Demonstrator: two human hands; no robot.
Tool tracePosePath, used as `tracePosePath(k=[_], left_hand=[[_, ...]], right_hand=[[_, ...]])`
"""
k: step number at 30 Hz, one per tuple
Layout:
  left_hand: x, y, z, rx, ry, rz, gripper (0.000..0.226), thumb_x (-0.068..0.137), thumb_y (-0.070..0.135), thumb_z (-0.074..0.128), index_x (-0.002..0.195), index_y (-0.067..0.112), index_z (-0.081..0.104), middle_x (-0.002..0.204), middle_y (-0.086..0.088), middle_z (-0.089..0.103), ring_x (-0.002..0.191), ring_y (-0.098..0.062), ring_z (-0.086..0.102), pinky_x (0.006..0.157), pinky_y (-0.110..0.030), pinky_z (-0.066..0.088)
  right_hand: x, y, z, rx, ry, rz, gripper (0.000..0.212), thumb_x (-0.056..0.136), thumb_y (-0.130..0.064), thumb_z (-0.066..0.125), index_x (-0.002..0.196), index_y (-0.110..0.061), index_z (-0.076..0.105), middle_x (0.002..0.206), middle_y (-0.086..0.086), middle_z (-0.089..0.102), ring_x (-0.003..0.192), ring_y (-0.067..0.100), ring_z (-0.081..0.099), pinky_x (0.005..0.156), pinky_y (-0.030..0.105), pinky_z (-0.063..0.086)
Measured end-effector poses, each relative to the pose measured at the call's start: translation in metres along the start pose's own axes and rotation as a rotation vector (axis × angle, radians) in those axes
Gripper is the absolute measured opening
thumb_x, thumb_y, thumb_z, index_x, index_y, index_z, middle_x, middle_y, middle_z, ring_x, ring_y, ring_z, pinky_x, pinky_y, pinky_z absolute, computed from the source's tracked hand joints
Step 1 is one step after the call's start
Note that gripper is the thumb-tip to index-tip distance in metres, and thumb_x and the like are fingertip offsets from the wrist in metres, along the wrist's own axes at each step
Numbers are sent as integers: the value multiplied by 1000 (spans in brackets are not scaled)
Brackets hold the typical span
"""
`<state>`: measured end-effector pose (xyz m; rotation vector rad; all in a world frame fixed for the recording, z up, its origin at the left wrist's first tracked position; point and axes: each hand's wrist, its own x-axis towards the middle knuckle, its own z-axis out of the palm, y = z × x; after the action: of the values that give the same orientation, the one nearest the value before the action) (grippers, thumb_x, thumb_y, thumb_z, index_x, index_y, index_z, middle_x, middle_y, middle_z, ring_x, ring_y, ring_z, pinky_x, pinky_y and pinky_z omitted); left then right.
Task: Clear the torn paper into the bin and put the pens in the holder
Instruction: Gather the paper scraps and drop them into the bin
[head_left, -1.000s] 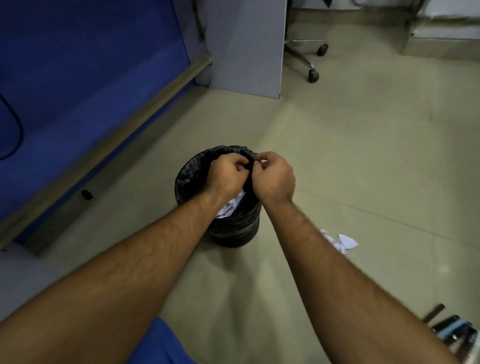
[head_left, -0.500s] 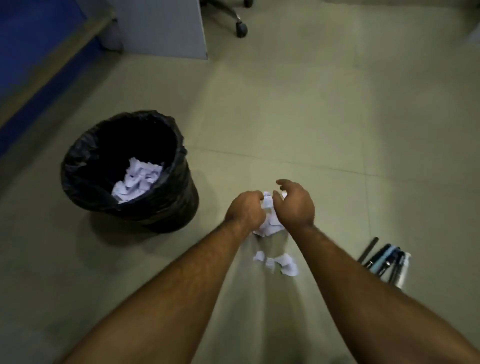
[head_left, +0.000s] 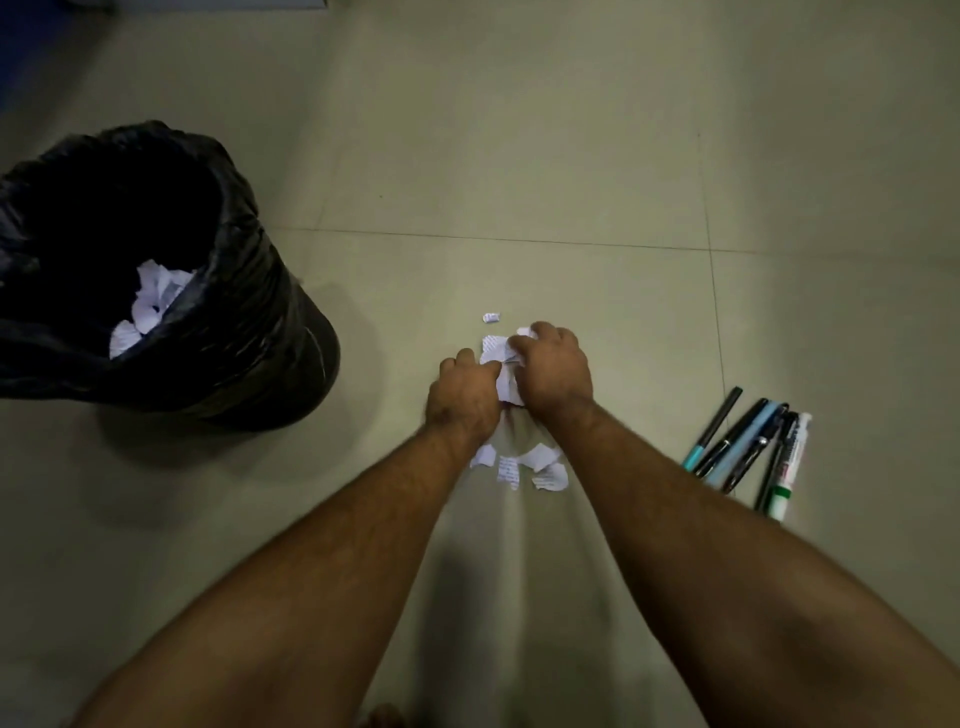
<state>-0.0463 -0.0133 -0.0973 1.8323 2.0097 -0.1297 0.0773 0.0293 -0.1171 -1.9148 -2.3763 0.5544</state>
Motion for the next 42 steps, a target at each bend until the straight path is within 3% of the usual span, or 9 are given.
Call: tracePosePath(k=[3, 6, 12, 17, 21, 24, 29, 35, 42], left_hand=[[4, -5, -3, -37, 65, 2, 27, 92, 23, 51, 117, 20, 59, 122, -10, 49, 112, -32, 50, 83, -40, 49], [14, -7, -6, -84, 151, 28, 57, 84, 21, 61, 138, 20, 43, 139, -13, 37, 121, -36, 46, 88, -45, 51], [60, -2, -16, 181, -174, 228, 100, 78, 57, 65, 155, 30, 6, 162, -15, 7, 147, -38, 16, 112, -53, 34], [47, 8, -18, 287, -111, 313, 58, 89, 26, 59, 143, 21, 39, 136, -13, 43, 115, -37, 50, 93, -38, 44], [26, 10, -17, 244, -213, 241, 77, 73, 19, 77, 140, 22, 41, 132, -11, 42, 118, -33, 47, 91, -41, 50], [22, 8, -19, 162, -259, 220, 71, 69, 30, 79, 133, 25, 47, 124, -8, 45, 115, -29, 50, 93, -40, 51], [14, -2, -7, 194, -100, 269, 43, 87, 25, 64, 129, 23, 55, 117, -12, 52, 104, -34, 58, 85, -38, 49], [2, -7, -4, 197, -14, 193, 19, 88, 19, 61, 104, 10, 67, 104, -15, 58, 93, -36, 62, 76, -38, 48], [-10, -11, 4, -44, 61, -17, 15, 84, 12, 65, 95, 5, 73, 97, -15, 69, 86, -29, 63, 76, -31, 48]], right_hand=[[-17, 5, -2, 49, 34, -26, 32, 91, -24, 53, 119, -26, 68, 127, 4, 57, 104, 32, 53, 83, 37, 47], [-28, 20, 4, 204, 84, 5, 26, 89, -23, 59, 113, -23, 70, 118, 9, 57, 99, 35, 54, 78, 37, 48], [-32, 24, 2, 494, 176, 53, 48, 80, -31, 63, 122, -8, 64, 113, 16, 59, 102, 35, 57, 89, 35, 44], [-34, 22, -7, 339, -9, 39, 78, 61, -54, 57, 128, -15, 59, 133, 13, 52, 112, 39, 53, 94, 38, 45], [-34, 19, -10, 194, -129, 36, 78, 71, -52, 71, 137, -15, 51, 150, 13, 40, 126, 40, 44, 100, 41, 42], [-36, 14, -9, 105, -138, 24, 75, 69, -61, 68, 130, -19, 55, 140, 14, 46, 119, 37, 48, 93, 41, 46], [-49, 0, -3, 57, -7, 60, 40, 87, -36, 61, 123, -19, 60, 119, 11, 52, 104, 33, 52, 72, 35, 44], [-52, 13, -4, 83, 1, 49, 24, 92, -15, 55, 110, -17, 70, 110, 11, 60, 100, 34, 58, 71, 34, 43], [-59, 13, -1, 392, -2, 168, 18, 85, -24, 68, 95, -13, 77, 94, 14, 73, 89, 34, 66, 74, 35, 52]])
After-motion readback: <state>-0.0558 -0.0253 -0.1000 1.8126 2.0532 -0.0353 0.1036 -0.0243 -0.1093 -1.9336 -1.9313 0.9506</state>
